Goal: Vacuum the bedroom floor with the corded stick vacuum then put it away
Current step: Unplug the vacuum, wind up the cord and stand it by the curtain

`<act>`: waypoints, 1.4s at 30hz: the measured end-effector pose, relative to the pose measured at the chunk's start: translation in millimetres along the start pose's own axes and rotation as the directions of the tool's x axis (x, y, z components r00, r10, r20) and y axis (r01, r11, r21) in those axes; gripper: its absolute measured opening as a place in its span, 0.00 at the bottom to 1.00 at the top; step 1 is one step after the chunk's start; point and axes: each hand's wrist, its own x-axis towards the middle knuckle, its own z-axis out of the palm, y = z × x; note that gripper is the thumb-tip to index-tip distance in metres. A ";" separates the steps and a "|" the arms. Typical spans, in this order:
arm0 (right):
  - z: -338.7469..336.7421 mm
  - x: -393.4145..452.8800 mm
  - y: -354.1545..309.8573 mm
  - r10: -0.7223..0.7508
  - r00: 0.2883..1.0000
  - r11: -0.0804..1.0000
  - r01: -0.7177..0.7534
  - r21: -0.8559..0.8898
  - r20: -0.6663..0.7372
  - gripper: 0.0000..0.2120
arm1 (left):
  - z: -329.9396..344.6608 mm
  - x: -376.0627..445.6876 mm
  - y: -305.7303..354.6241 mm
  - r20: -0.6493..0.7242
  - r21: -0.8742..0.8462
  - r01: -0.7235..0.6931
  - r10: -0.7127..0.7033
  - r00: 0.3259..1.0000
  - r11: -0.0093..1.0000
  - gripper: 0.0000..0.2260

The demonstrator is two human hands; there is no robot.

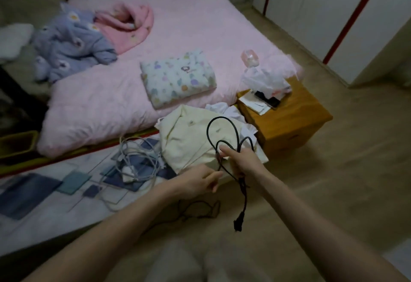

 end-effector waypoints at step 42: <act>462.5 11.0 -47.5 0.019 0.671 0.853 0.376 -0.363 0.741 0.13 | -75.6 -345.2 -257.8 -0.506 -0.520 0.360 -0.619 0.601 0.774 0.19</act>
